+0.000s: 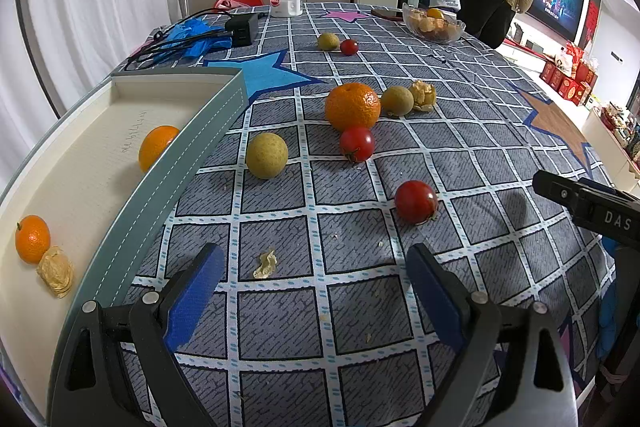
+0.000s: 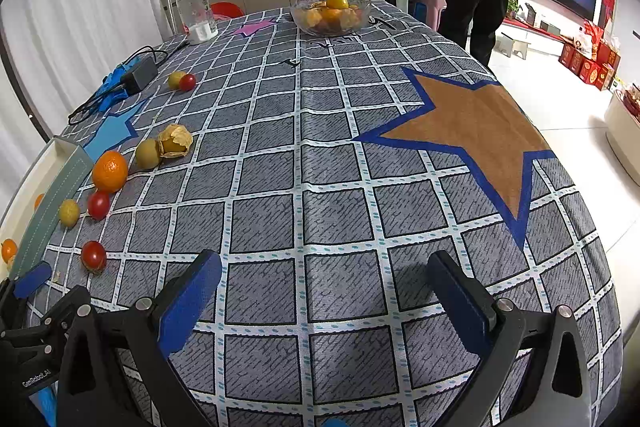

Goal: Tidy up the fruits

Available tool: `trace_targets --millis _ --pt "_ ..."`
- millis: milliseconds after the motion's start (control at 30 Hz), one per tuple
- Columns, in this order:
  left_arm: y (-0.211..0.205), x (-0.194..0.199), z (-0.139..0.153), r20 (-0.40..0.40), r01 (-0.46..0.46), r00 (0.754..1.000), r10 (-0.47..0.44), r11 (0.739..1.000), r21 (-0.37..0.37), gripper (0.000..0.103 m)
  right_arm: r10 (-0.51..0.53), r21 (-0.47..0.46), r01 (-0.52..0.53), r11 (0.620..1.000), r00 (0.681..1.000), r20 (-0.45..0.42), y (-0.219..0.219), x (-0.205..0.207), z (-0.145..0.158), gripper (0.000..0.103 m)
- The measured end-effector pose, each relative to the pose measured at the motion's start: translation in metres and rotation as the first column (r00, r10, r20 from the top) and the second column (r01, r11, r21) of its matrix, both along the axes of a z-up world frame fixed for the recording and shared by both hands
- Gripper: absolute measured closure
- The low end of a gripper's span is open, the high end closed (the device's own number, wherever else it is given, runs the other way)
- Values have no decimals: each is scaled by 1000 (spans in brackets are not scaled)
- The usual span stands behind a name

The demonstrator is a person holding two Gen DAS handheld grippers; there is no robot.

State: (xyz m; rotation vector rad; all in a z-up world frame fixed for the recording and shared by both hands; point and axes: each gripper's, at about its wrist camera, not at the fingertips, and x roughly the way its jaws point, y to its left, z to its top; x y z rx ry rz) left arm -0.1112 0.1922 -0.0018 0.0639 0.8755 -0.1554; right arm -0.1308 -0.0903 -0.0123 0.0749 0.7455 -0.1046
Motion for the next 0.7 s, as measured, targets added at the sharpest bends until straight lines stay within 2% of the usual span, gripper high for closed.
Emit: trace_targets --millis 133,233,700 --pt "0 0 0 -2 -3 1000 3 1000 0 8 0 -1 0 1000 1000 0 0 0 0 0" --pt "2 2 -1 -15 -4 1000 4 1000 -3 3 0 0 0 1000 1000 0 0 0 0 0" --pt "3 0 -1 -16 -5 1000 5 1000 -8 3 -1 -1 1 1000 1000 0 -1 -1 0 0"
